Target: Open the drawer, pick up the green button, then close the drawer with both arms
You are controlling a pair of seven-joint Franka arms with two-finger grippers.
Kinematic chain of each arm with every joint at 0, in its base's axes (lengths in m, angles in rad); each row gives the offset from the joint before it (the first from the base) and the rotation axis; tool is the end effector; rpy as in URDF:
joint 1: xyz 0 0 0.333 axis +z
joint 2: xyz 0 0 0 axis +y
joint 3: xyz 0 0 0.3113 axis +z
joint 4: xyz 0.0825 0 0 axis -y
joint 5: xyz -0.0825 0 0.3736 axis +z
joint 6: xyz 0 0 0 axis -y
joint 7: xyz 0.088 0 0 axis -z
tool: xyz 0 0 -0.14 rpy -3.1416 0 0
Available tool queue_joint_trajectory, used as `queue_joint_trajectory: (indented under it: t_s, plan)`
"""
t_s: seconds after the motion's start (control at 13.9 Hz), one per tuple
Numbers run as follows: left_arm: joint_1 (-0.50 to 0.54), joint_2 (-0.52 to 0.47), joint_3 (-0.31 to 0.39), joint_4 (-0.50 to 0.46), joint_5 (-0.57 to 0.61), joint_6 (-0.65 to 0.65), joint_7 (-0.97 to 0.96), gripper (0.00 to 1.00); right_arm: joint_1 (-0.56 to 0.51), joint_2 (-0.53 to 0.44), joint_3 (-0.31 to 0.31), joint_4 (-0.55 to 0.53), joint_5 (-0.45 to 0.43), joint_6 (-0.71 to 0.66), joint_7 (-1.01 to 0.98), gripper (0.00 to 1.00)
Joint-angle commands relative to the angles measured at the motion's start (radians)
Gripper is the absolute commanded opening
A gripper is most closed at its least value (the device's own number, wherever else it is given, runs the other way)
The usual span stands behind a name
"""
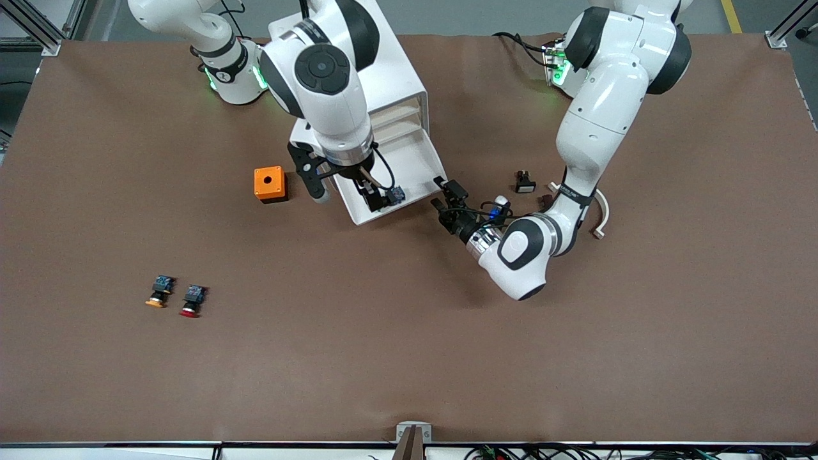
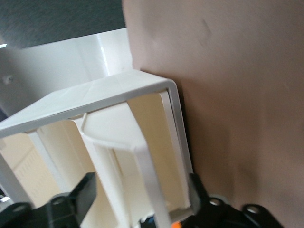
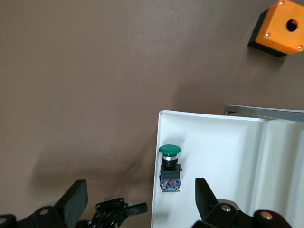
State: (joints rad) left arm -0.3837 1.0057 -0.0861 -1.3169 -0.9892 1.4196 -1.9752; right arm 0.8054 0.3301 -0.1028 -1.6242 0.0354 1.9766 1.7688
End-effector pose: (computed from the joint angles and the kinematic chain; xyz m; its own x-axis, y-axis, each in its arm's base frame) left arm 0.5120 -0.3900 0.1401 -0.4923 0.8124 -0.3126 0.3676 -0.1315 -0.9207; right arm 0.4881 0.4252 0.4004 0.4768 -0.8790 -0.0043 -0.8788 -0.4765 -0.0237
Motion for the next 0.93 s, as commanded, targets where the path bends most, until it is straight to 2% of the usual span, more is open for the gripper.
queue_joint_trajectory:
  t_s: [0.0,0.14,0.43,0.65,0.86]
  plan:
    - [0.040,-0.039,0.000,0.022,-0.005,0.002,0.143,1.00,0.034,-0.017,-0.009,-0.107,-0.049,0.111,0.049,1.00]
    - [0.063,-0.050,0.011,0.037,0.010,0.001,0.270,1.00,0.043,-0.013,-0.009,-0.141,-0.058,0.160,0.063,1.00]
    - [0.056,-0.100,0.012,0.062,0.206,0.004,0.578,1.00,0.069,0.029,-0.009,-0.161,-0.065,0.200,0.089,1.00]
    - [0.049,-0.110,0.026,0.105,0.305,0.033,0.720,1.00,0.109,0.073,-0.009,-0.174,-0.124,0.248,0.164,1.00]
    - [0.042,-0.146,0.017,0.103,0.447,0.172,0.802,1.00,0.136,0.110,-0.009,-0.175,-0.143,0.271,0.190,1.00]
